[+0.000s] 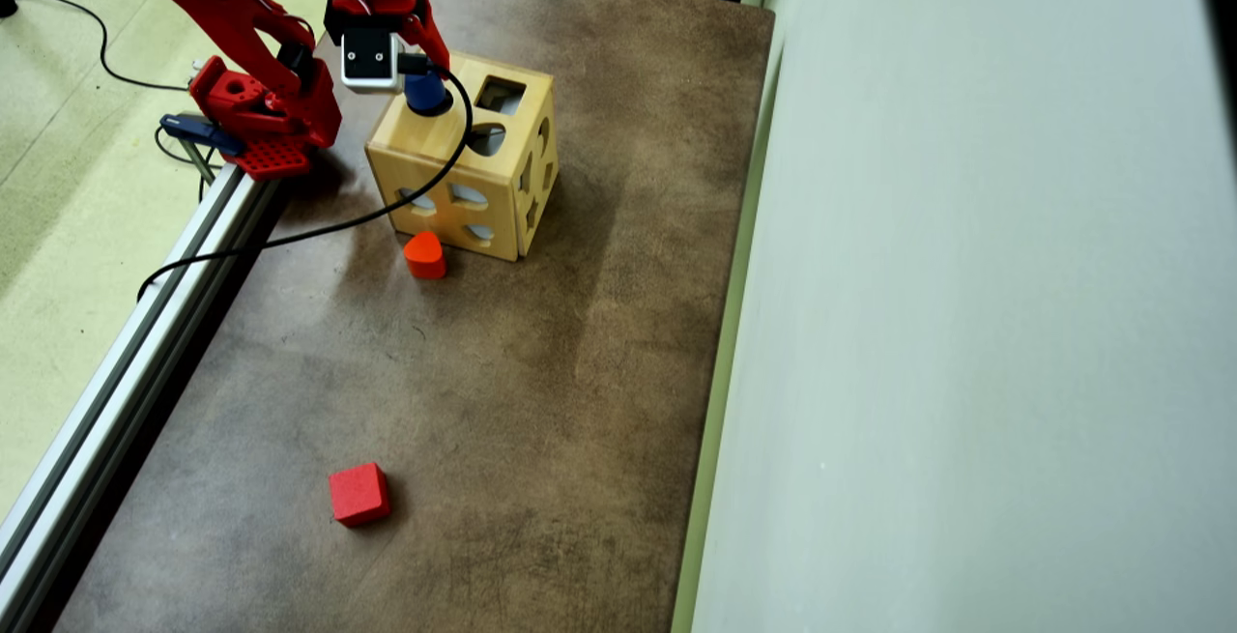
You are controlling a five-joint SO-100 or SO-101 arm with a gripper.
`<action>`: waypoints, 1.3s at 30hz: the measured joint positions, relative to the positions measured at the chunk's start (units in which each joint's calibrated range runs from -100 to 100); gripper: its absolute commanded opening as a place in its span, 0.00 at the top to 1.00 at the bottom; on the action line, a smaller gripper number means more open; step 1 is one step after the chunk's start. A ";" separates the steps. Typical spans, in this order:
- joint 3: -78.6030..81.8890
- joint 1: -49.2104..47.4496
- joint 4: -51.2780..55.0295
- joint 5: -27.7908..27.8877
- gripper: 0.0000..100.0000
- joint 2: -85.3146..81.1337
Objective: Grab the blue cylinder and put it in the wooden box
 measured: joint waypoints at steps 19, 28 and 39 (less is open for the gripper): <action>-4.42 0.00 0.00 0.00 0.71 0.08; -22.57 0.00 0.00 0.00 0.71 -4.92; -24.38 0.00 0.00 0.00 0.71 -26.86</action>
